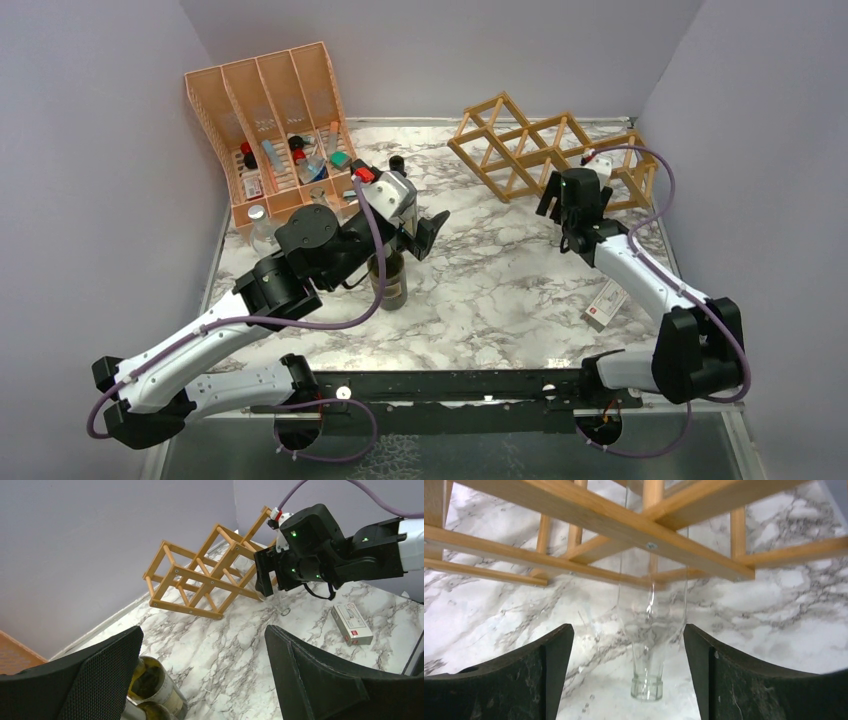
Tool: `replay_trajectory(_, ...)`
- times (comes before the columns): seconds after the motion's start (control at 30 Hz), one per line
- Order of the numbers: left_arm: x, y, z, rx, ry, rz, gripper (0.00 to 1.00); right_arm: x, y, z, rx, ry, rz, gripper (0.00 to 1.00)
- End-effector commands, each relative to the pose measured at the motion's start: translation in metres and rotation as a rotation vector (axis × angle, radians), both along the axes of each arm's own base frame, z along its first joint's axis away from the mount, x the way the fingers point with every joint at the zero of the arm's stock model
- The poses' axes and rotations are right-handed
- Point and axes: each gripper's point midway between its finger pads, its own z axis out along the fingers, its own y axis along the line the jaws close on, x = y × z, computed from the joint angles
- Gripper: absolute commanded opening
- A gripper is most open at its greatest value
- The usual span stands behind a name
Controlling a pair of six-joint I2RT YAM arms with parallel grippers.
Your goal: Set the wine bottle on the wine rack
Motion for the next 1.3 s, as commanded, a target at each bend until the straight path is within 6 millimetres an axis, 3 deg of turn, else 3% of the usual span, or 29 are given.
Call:
replay_trajectory(0.0,-0.005,0.008,0.009,-0.031,-0.002,0.003,0.99,-0.036,0.003,-0.017,0.096,0.138,-0.035,0.81)
replay_trajectory(0.27,-0.005,0.007,0.005,-0.023,-0.004,-0.002,0.99,-0.054,0.009,-0.051,0.117,0.234,-0.009,0.69)
replay_trajectory(0.43,-0.005,0.007,0.004,-0.021,-0.005,-0.002,0.99,-0.046,0.011,-0.063,0.109,0.246,0.007,0.6)
replay_trajectory(0.63,-0.004,0.008,0.005,-0.02,-0.01,0.003,0.99,-0.035,0.011,-0.073,0.075,0.266,0.015,0.4)
replay_trajectory(0.8,-0.004,0.006,0.008,-0.019,-0.012,-0.001,0.99,-0.024,0.002,-0.069,0.012,0.246,-0.008,0.23)
replay_trajectory(1.13,-0.003,0.002,0.006,-0.012,-0.008,-0.006,0.99,-0.008,-0.008,-0.06,-0.038,0.223,-0.07,0.24)
replay_trajectory(1.27,-0.002,0.002,0.006,-0.012,-0.008,-0.002,0.99,-0.006,-0.011,-0.058,-0.052,0.223,-0.089,0.37)
